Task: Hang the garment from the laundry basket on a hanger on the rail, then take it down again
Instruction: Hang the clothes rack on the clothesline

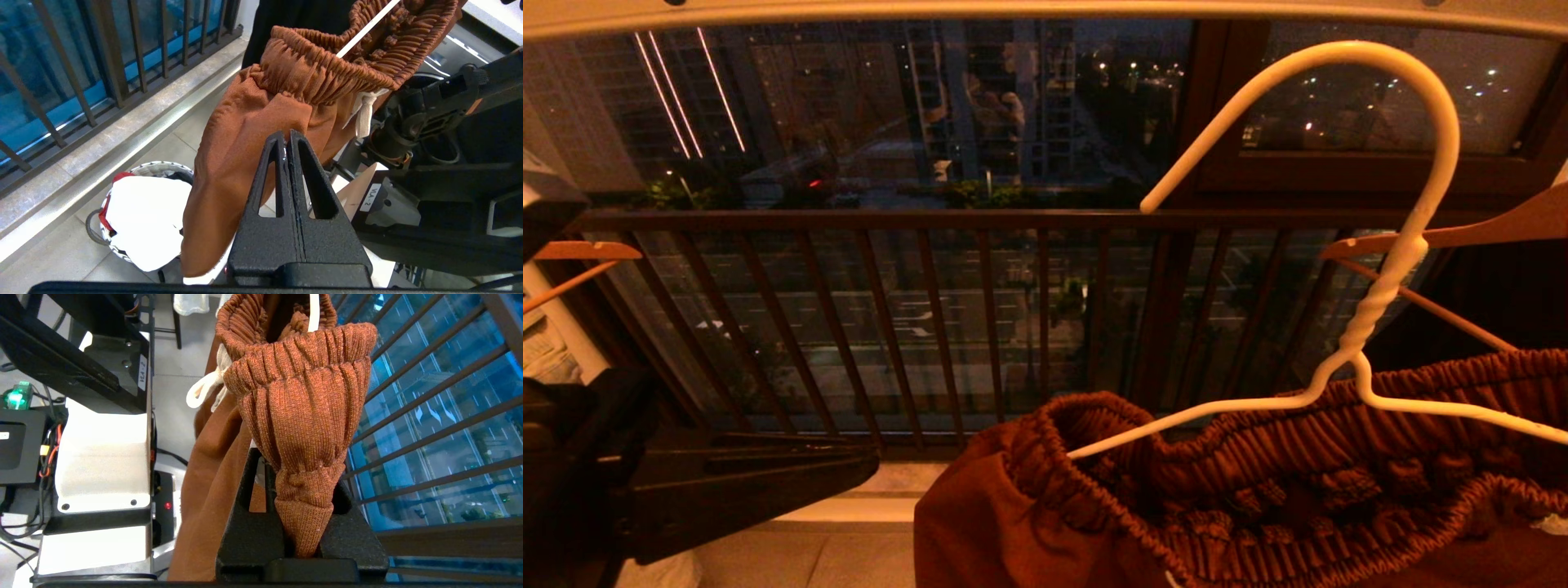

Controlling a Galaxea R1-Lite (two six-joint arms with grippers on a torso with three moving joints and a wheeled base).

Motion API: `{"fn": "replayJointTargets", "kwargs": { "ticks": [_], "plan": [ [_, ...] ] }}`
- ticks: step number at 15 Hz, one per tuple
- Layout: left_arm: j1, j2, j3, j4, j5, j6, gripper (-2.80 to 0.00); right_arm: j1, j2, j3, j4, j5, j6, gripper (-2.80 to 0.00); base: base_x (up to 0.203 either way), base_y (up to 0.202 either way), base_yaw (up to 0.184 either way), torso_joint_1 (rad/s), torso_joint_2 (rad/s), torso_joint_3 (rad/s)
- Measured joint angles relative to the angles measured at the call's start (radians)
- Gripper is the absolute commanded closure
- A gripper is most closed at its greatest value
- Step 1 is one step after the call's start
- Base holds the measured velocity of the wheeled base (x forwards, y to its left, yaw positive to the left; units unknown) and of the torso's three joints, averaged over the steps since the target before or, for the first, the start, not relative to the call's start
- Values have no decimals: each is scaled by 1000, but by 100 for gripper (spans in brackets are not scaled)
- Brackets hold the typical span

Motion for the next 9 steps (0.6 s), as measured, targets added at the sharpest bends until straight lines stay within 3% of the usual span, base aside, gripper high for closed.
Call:
{"fn": "replayJointTargets", "kwargs": {
  "ticks": [4,9],
  "plan": [
    [-1,-5,7,-23,-12,-5,0,0,-4,0,0,0,0,0,0,0,0,105,-216,-114],
    [0,-10,75,-173,-15,-24,0,0,-7,4,0,-1,0,0,0,0,0,33,-72,-38]
  ]
}}
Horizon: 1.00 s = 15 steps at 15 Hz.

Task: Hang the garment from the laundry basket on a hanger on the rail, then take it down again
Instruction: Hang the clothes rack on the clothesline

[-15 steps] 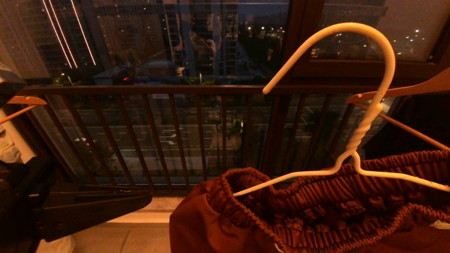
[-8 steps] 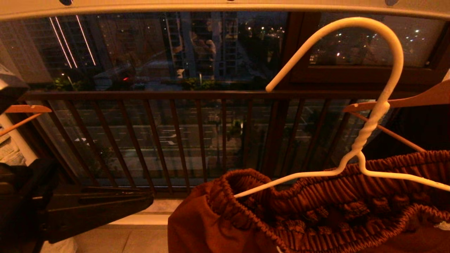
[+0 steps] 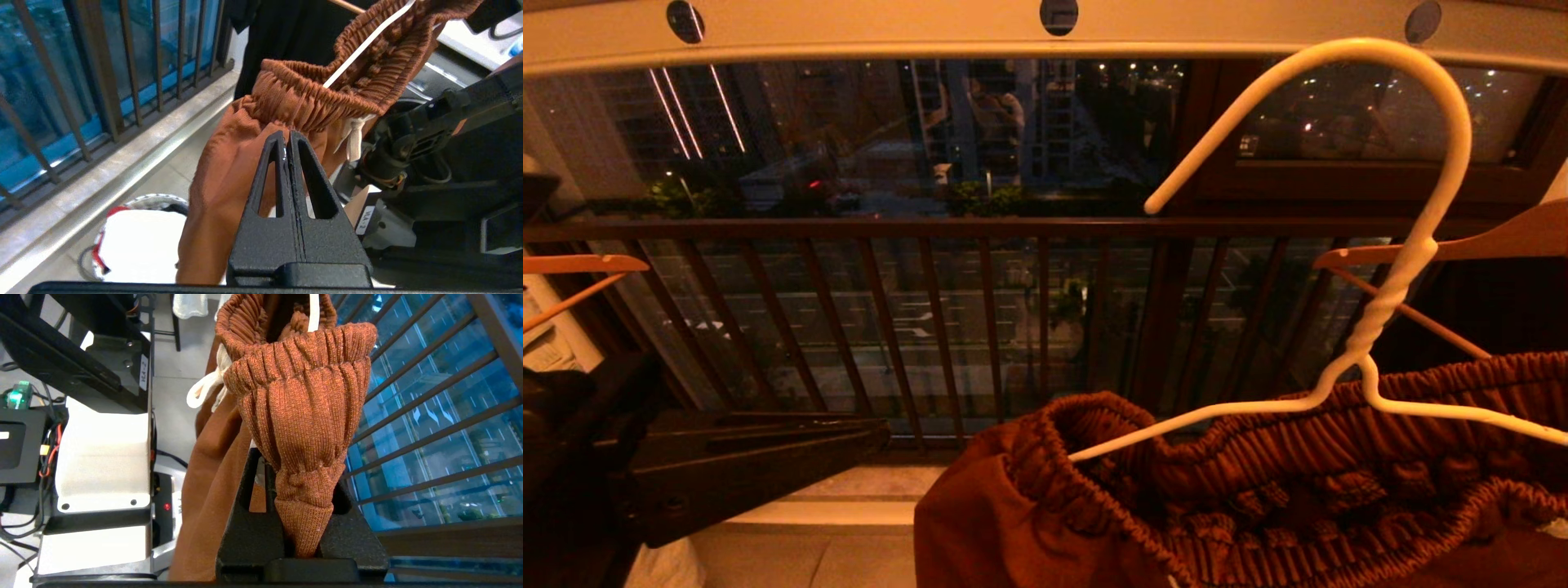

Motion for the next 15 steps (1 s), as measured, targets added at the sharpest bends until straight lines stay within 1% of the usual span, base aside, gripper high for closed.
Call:
{"fn": "replayJointTargets", "kwargs": {
  "ticks": [2,5,8,15],
  "plan": [
    [0,-1,4,-1,-1,-7,0,0,1,1,-2,-2,-1,0,0,0,0,0,0,0],
    [1,-9,3,-6,-46,-53,0,0,2,6,-3,2,-8,0,0,0,0,0,0,0],
    [1,-13,11,-42,-48,-57,0,0,4,24,-3,-1,-40,0,0,0,0,0,0,0],
    [1,-8,14,-43,-49,-58,0,-1,17,29,-4,-5,-41,0,0,0,0,0,0,0]
  ]
}}
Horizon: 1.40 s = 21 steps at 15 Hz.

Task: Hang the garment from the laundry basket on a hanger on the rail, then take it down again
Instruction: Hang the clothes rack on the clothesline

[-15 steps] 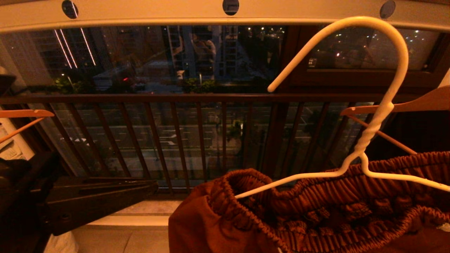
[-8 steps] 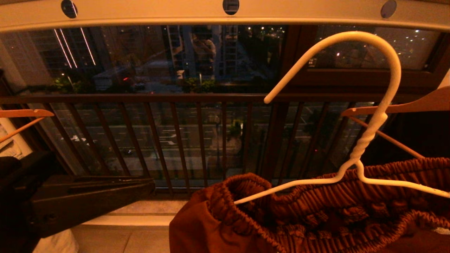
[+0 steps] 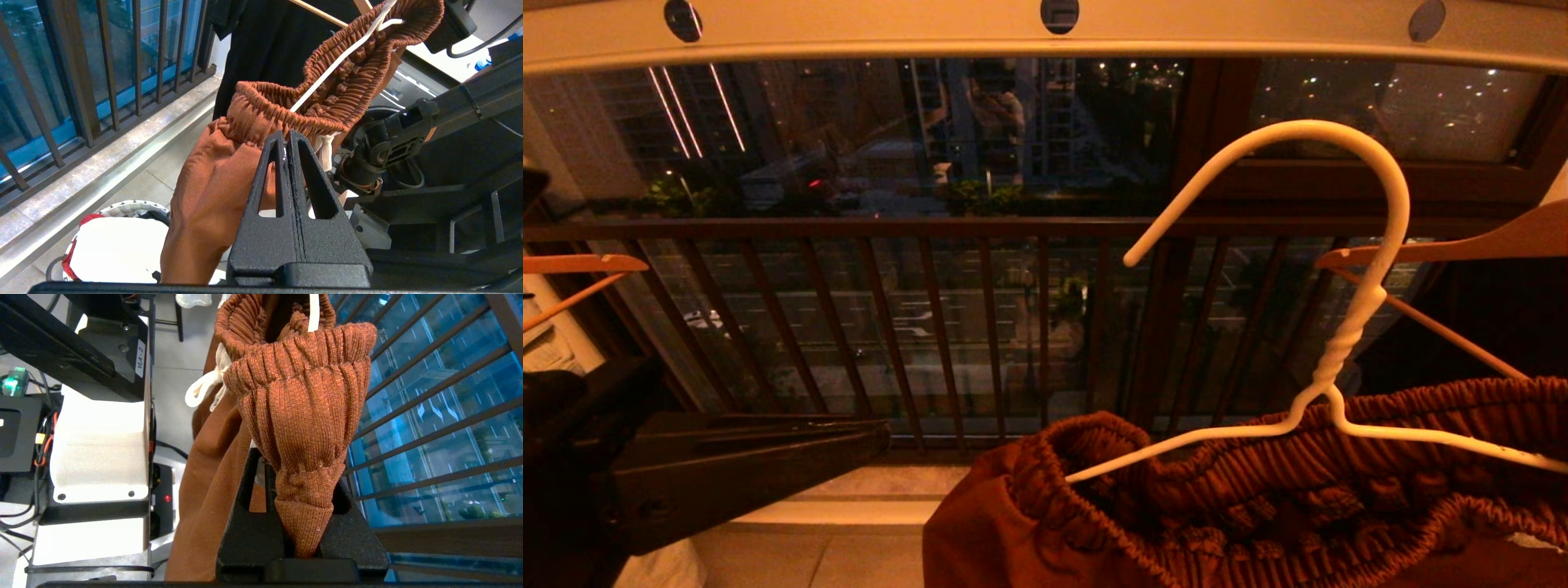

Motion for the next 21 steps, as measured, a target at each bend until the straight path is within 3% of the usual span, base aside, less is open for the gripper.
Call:
{"fn": "replayJointTargets", "kwargs": {
  "ticks": [8,14,18,21],
  "plan": [
    [0,-1,-1,0,1,1,0,2,20,-4,0,1,6,0,0,0,0,0,0,0],
    [-1,-7,-3,1,1,4,0,49,44,-14,-14,-2,44,0,0,0,0,0,0,0],
    [0,-11,-4,1,4,7,0,67,73,-20,-91,-39,76,0,0,0,0,0,0,0],
    [0,-10,-4,-2,6,7,0,68,93,-20,-183,-52,170,0,0,0,0,0,0,0]
  ]
}}
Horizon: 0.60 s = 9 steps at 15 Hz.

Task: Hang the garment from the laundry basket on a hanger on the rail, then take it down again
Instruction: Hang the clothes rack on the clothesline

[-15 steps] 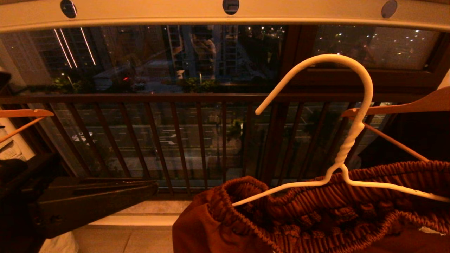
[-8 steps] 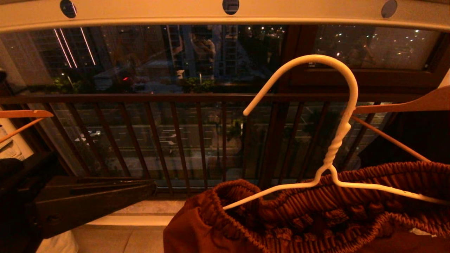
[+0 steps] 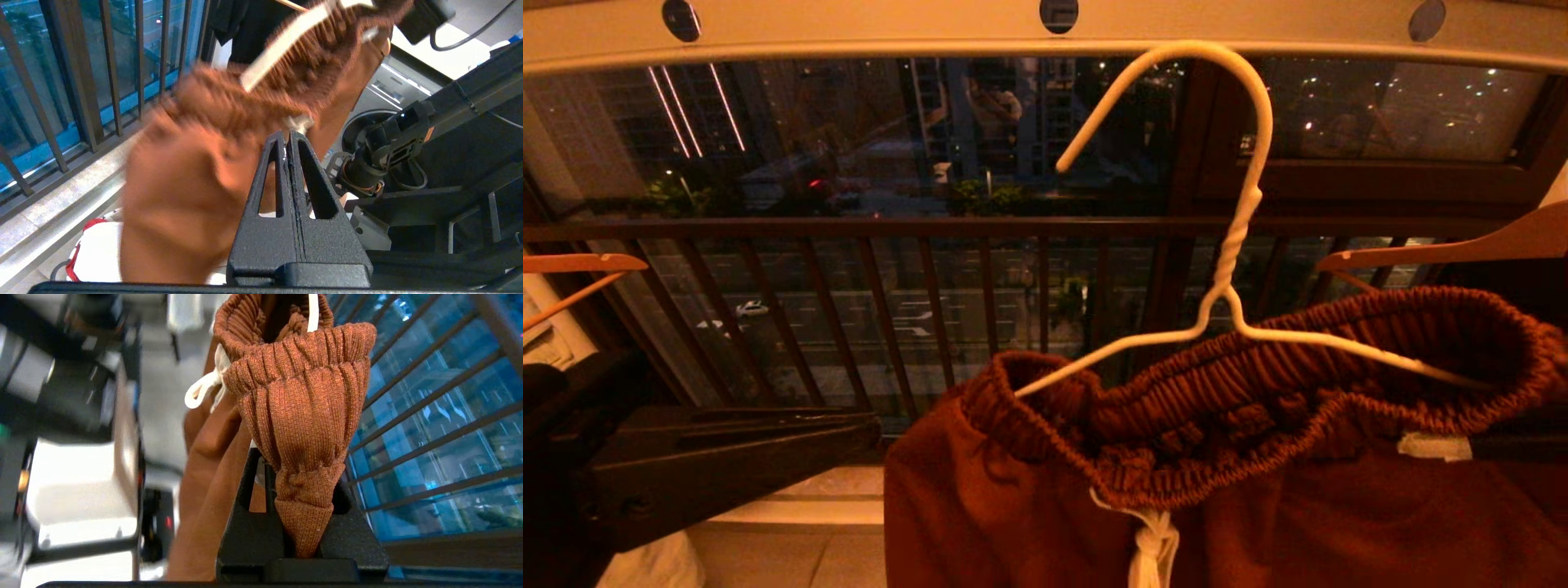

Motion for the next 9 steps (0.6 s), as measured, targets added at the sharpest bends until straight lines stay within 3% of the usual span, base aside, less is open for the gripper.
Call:
{"fn": "replayJointTargets", "kwargs": {
  "ticks": [3,9],
  "plan": [
    [0,-8,-4,1,0,-7,0,4,16,4,-80,-20,91,0,0,0,0,0,0,0],
    [-5,-26,-4,13,5,-3,0,39,48,8,-175,-97,167,0,0,0,0,0,0,0]
  ]
}}
